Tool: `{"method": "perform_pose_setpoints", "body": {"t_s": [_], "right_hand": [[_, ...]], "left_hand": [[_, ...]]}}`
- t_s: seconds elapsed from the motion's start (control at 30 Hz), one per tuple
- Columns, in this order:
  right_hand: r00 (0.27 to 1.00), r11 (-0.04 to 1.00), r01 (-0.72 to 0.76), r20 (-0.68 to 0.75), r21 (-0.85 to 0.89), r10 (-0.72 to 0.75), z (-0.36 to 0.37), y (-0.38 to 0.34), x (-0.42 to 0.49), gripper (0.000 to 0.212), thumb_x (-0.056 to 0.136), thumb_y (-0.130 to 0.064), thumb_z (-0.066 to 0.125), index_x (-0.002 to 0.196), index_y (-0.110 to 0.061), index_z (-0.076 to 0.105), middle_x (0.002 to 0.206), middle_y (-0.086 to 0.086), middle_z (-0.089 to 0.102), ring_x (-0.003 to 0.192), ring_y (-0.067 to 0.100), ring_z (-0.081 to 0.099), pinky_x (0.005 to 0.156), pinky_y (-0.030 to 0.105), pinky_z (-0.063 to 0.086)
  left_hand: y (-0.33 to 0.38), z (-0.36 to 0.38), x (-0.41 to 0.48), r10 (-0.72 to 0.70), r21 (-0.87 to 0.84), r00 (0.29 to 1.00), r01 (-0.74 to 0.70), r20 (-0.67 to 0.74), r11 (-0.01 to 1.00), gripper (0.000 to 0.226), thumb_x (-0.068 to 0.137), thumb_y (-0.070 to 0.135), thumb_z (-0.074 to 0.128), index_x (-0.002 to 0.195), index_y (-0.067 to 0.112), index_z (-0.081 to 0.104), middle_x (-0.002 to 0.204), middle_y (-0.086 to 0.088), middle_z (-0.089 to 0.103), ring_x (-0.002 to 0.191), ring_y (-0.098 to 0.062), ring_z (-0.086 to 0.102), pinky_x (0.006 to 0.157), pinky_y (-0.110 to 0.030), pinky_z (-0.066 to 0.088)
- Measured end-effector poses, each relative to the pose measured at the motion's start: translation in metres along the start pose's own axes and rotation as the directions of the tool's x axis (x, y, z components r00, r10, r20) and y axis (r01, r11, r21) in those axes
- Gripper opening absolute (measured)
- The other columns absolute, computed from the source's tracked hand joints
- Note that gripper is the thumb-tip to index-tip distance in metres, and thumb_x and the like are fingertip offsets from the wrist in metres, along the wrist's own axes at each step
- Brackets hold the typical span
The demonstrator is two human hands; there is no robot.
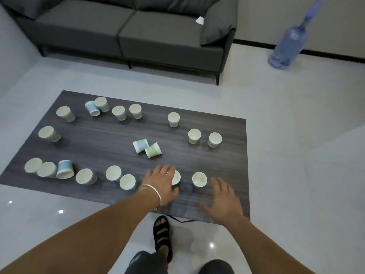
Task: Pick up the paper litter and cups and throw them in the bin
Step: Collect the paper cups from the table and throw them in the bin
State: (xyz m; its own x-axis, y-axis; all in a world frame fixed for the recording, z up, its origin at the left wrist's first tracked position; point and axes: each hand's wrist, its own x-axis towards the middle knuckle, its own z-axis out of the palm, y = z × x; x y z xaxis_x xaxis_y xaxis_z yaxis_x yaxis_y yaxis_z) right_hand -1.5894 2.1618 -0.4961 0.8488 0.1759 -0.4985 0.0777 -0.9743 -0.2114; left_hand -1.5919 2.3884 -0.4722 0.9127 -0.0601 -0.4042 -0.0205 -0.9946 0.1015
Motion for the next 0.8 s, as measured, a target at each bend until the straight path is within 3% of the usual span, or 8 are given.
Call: {"method": "perform_pose_setpoints", "body": {"t_s": [0.2, 0.4, 0.53, 0.67, 0.8], "right_hand": [[0.997, 0.998, -0.034, 0.075, 0.062, 0.029, 0.038, -0.009, 0.086, 0.096, 0.081, -0.049, 0.065, 0.153, -0.028, 0.004, 0.161, -0.004, 0.002, 0.146, 0.024, 0.008, 0.110, 0.044, 0.034], [0.992, 0.999, 0.032, 0.125, -0.014, -0.030, 0.088, 0.002, 0.149, 0.099, 0.082, -0.037, 0.071, 0.153, -0.031, 0.002, 0.160, 0.000, -0.002, 0.142, 0.032, 0.017, 0.106, 0.048, 0.036], [0.984, 0.997, 0.081, 0.160, -0.010, -0.079, 0.107, 0.007, 0.162, 0.085, 0.086, -0.025, 0.064, 0.152, -0.029, 0.011, 0.154, 0.004, 0.020, 0.131, 0.030, 0.036, 0.101, 0.043, 0.041], [0.995, 0.987, 0.076, 0.050, 0.142, -0.084, 0.091, 0.001, 0.156, 0.080, 0.083, -0.037, 0.063, 0.150, -0.027, 0.020, 0.139, 0.004, 0.037, 0.118, 0.028, 0.049, 0.091, 0.040, 0.046], [0.991, 0.947, 0.125, 0.013, 0.296, -0.135, 0.056, -0.016, 0.140, 0.085, 0.080, -0.051, 0.062, 0.150, -0.029, 0.018, 0.143, 0.001, 0.038, 0.121, 0.025, 0.051, 0.091, 0.037, 0.045]], "left_hand": [[-0.008, 0.045, 0.075, 0.115, -0.010, 0.992, -0.115, 0.056, 0.993, 0.080, 0.082, 0.053, 0.044, 0.149, 0.019, 0.016, 0.152, 0.000, 0.025, 0.138, -0.021, 0.024, 0.111, -0.041, 0.025], [-0.010, 0.095, 0.112, 0.225, -0.041, 0.968, -0.221, 0.114, 0.974, 0.087, 0.080, 0.051, 0.052, 0.150, 0.019, 0.010, 0.155, -0.001, 0.021, 0.141, -0.019, 0.018, 0.114, -0.038, 0.023], [-0.012, 0.116, 0.116, 0.181, -0.123, 0.975, -0.165, 0.130, 0.979, 0.091, 0.079, 0.049, 0.058, 0.150, 0.019, 0.011, 0.154, -0.001, 0.025, 0.141, -0.019, 0.021, 0.113, -0.035, 0.026], [-0.010, 0.119, 0.112, 0.188, -0.198, 0.978, -0.167, 0.094, 0.966, 0.094, 0.077, 0.048, 0.063, 0.151, 0.017, 0.012, 0.153, -0.002, 0.027, 0.140, -0.018, 0.022, 0.111, -0.031, 0.025], [-0.005, 0.102, 0.110, 0.167, -0.382, 0.986, -0.147, 0.020, 0.912, 0.101, 0.070, 0.046, 0.072, 0.150, 0.016, 0.017, 0.150, -0.004, 0.033, 0.136, -0.019, 0.031, 0.110, -0.026, 0.023]]}}
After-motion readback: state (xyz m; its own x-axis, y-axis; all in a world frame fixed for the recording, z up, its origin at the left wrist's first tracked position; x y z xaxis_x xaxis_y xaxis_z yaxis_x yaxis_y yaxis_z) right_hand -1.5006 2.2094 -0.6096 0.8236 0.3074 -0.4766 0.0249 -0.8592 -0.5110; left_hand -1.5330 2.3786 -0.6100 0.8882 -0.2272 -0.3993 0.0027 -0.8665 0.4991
